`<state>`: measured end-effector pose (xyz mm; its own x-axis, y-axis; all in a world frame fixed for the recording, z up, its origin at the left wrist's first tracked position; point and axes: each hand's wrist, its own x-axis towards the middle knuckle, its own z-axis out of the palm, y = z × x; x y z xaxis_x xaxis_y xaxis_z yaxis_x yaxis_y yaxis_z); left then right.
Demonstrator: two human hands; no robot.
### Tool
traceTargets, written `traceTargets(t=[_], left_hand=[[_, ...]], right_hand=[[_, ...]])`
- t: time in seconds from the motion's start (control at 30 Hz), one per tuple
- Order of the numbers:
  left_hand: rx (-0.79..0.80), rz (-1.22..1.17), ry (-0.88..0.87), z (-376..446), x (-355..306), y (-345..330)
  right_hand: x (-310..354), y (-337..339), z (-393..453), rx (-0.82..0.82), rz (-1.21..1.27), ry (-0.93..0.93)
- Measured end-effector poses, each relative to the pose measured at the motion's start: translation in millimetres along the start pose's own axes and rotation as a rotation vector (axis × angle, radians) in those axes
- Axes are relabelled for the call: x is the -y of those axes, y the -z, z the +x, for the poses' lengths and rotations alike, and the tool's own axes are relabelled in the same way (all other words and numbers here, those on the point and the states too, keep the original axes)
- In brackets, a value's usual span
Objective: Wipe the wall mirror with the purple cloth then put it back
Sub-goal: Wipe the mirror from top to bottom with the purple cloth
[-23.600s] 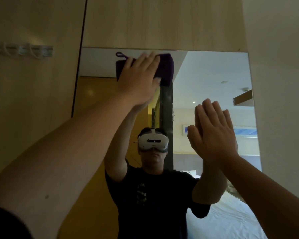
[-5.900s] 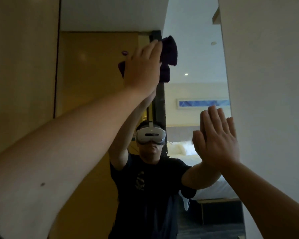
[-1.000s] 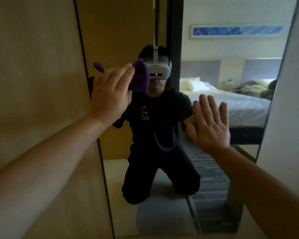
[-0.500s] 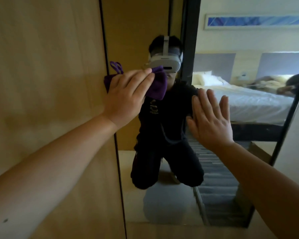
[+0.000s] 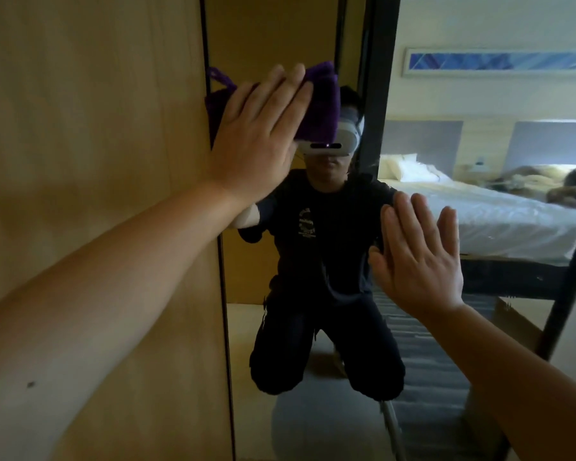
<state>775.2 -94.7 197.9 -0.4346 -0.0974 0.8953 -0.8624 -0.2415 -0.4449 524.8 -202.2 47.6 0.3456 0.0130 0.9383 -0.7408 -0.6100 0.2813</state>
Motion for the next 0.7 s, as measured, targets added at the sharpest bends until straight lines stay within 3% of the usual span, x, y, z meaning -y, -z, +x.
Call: traceTargets(t=[0.2,0.47,0.7], left_hand=[[0.144,-0.116,-0.076,-87.9,-42.0,11.3],[0.336,-0.126,-0.189,-291.3,-124.1,24.5],[0.391,-0.271,-0.073,-270.7,-132.5,48.8]], right_hand=[[0.2,1.5,-0.9,0.019,0.034,-0.024],[2.4,4.0,-0.6,0.057,0.045,-0.042],[1.5,30.9,6.1,0.244,0.137,-0.104]])
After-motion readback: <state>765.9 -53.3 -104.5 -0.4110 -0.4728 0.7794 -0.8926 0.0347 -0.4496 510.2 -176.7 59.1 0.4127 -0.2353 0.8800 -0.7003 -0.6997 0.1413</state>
